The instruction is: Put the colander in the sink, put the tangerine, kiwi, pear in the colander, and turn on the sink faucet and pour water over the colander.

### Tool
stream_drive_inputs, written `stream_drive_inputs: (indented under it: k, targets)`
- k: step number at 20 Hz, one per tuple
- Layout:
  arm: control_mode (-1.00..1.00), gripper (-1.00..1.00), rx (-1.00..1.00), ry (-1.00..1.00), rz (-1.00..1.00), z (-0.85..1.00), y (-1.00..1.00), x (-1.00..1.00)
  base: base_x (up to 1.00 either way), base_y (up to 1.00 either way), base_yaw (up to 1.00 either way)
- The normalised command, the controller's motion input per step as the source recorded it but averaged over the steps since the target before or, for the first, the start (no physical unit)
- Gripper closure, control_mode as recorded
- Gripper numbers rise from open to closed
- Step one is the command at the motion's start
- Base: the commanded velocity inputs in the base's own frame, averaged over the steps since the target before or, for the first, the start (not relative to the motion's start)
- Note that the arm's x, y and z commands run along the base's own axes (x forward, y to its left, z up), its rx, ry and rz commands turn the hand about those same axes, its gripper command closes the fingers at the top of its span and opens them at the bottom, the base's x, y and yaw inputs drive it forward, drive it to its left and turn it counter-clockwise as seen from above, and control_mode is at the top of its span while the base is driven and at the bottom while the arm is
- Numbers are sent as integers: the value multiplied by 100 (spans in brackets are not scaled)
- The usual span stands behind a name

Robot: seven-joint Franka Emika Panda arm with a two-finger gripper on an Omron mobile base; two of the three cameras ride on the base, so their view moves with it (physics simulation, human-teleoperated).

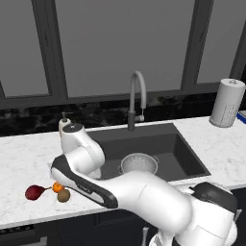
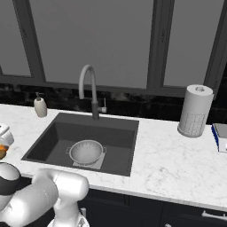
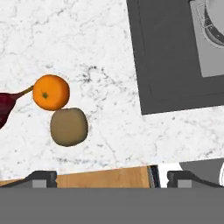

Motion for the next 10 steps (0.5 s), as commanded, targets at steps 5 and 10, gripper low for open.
stream_drive_inputs:
  k: [5, 10]
  targets:
    - [-100, -100, 0, 1, 3, -65, 54, 56, 0, 0, 0]
    - [-100, -100, 0, 2, 1, -46, 47, 23, 0, 0, 0]
